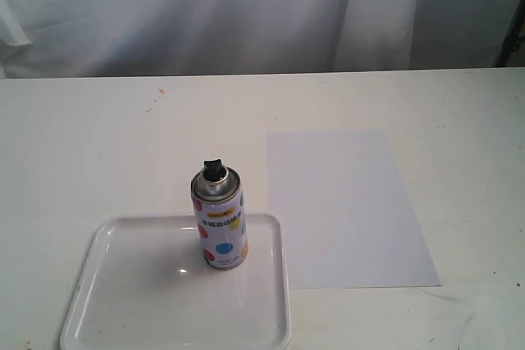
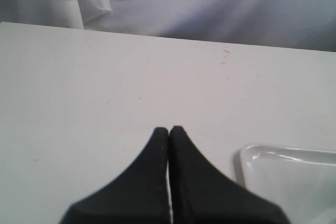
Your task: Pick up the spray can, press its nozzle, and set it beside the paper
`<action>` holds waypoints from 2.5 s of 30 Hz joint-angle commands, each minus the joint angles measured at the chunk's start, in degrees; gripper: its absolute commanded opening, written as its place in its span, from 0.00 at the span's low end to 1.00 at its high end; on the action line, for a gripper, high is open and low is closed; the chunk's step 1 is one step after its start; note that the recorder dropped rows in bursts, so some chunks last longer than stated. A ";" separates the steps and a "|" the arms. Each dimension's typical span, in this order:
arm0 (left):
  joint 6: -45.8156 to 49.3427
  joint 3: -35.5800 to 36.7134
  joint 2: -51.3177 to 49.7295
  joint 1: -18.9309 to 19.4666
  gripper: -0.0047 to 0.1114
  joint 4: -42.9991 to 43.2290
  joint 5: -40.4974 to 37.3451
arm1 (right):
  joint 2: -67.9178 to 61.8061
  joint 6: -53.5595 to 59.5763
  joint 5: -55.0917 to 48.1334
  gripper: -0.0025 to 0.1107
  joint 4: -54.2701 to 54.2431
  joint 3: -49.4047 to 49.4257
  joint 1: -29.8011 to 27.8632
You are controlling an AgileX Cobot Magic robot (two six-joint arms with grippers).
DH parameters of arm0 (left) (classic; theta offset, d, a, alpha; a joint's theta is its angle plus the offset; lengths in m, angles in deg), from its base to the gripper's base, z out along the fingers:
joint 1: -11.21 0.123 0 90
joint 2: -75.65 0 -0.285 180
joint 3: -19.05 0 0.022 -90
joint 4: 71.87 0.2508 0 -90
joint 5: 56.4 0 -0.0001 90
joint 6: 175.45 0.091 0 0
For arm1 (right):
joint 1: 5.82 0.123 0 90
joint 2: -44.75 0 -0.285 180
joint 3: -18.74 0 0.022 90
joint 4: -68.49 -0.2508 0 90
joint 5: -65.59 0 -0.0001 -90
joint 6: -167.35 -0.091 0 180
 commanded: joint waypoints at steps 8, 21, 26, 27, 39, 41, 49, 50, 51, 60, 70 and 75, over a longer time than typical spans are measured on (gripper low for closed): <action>0.02 0.25 0.29 0.04 0.04 -0.22 0.21 | 7.44 0.79 -11.50 0.02 1.67 0.20 -4.46; 0.02 0.25 0.29 0.04 0.04 -0.22 0.21 | 7.44 0.79 -12.23 0.02 1.85 0.20 -4.61; 0.02 0.25 0.29 0.04 0.04 -0.22 0.21 | 7.44 0.79 -12.23 0.02 1.85 0.20 -4.61; 0.02 0.25 0.29 0.04 0.04 -0.22 0.21 | 7.44 0.79 -12.23 0.02 1.85 0.20 -4.61; 0.02 0.25 0.29 0.04 0.04 -0.22 0.21 | 7.44 0.79 -12.23 0.02 1.85 0.20 -4.61; 0.02 0.25 0.29 0.04 0.04 -0.22 0.21 | 7.44 0.79 -12.23 0.02 1.85 0.20 -4.61; 0.02 0.25 0.29 0.04 0.04 -0.22 0.21 | 7.44 0.79 -12.23 0.02 1.85 0.20 -4.61; 0.02 0.25 0.29 0.04 0.04 -0.22 0.21 | 7.44 0.79 -12.23 0.02 1.85 0.20 -4.61; 0.02 0.25 0.29 0.04 0.04 -0.22 0.21 | 7.44 0.79 -12.23 0.02 1.85 0.20 -4.61; 0.02 0.25 0.29 0.04 0.04 -0.22 0.21 | 7.44 0.79 -12.23 0.02 1.85 0.20 -4.61; 0.02 0.25 0.29 0.04 0.04 -0.22 0.21 | 7.44 0.79 -12.23 0.02 1.85 0.20 -4.61; 0.02 0.25 0.29 0.04 0.04 -0.22 0.21 | 7.44 0.17 -12.23 0.02 1.71 0.20 -4.61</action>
